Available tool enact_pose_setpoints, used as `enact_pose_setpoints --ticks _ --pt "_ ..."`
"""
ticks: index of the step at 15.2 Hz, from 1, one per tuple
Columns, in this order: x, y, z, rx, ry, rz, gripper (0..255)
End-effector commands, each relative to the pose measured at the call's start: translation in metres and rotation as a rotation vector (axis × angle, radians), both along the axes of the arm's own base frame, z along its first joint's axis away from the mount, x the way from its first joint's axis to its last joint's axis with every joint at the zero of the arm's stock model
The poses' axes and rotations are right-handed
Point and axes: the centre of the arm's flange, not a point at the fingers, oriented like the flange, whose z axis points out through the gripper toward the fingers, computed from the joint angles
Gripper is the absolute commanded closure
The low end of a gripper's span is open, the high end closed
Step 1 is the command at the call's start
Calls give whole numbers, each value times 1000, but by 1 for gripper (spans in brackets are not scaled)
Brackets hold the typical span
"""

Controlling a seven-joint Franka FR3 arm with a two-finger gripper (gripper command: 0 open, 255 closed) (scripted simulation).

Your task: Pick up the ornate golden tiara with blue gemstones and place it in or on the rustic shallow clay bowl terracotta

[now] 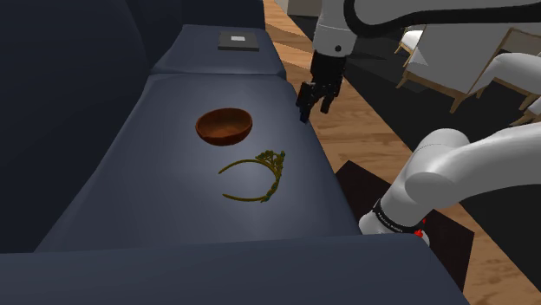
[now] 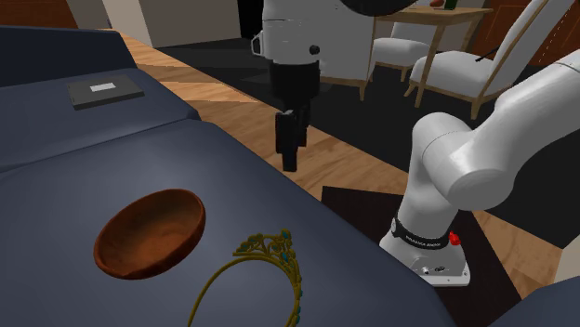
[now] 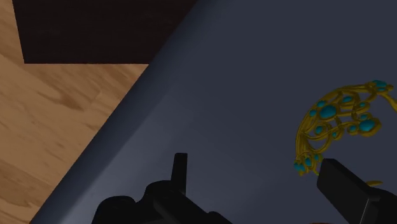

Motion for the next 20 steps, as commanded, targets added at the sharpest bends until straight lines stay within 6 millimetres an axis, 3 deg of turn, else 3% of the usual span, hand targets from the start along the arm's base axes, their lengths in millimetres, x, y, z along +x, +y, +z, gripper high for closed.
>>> enact_pose_setpoints --ticks 1,9,17,20 --pt "7 19 -14 0 -2 -22 0" --pt "31 108 -64 -3 -8 -98 0" --pt "31 115 -106 -3 -8 -101 0" --pt "31 115 -106 -3 -8 -101 0"
